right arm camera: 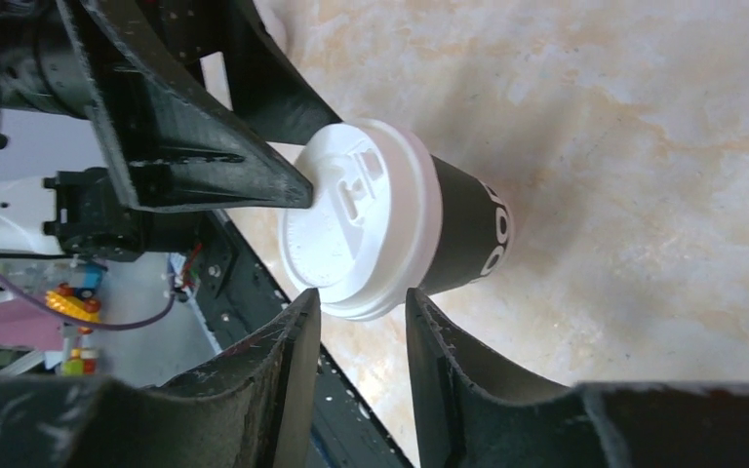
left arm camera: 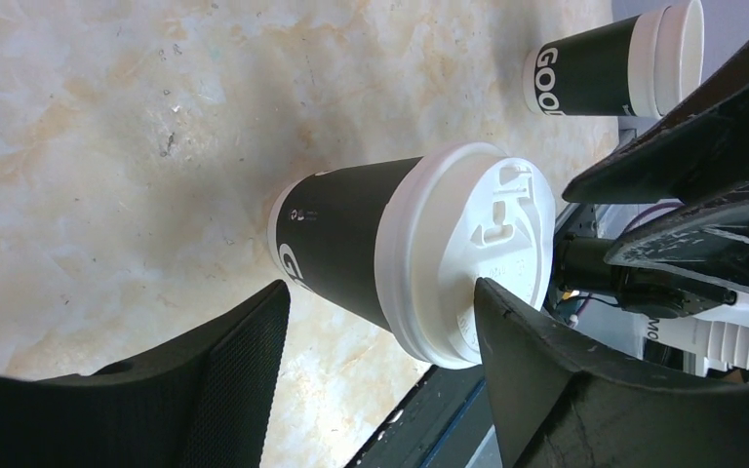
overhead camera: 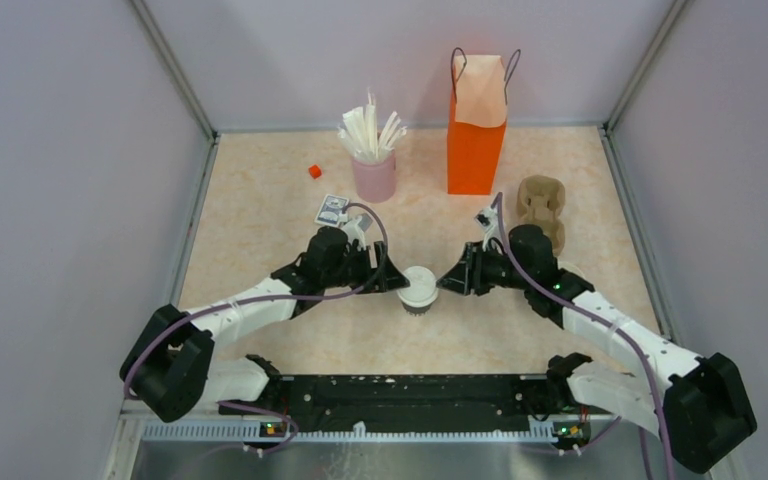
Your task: Pack the takeout coffee
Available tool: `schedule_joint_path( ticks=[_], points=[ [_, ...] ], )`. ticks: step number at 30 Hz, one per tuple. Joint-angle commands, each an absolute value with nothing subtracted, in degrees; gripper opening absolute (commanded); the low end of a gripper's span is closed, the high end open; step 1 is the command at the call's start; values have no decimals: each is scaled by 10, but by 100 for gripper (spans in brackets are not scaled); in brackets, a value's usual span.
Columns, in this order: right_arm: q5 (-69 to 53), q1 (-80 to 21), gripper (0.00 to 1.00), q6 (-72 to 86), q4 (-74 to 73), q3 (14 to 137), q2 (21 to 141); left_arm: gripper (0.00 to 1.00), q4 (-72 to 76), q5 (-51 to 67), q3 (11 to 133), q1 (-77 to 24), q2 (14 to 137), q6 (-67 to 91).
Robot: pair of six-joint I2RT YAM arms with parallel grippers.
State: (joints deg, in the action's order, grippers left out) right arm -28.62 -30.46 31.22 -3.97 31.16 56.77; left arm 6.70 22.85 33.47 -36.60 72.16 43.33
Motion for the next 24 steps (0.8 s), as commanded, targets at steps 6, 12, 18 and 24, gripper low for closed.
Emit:
schedule_joint_path(
  ticks=[6, 12, 18, 24],
  points=[
    [-362, -298, 33, 408, 102, 298, 569, 74, 83, 235, 352, -368, 729, 413],
    [-397, -299, 33, 441, 186, 279, 611, 71, 85, 231, 346, -369, 727, 417],
    [-418, -299, 33, 435, 240, 246, 661, 67, 87, 230, 333, -368, 735, 430],
    [-339, -299, 35, 415, 180, 226, 659, 65, 87, 220, 325, -369, 733, 436]
  ],
)
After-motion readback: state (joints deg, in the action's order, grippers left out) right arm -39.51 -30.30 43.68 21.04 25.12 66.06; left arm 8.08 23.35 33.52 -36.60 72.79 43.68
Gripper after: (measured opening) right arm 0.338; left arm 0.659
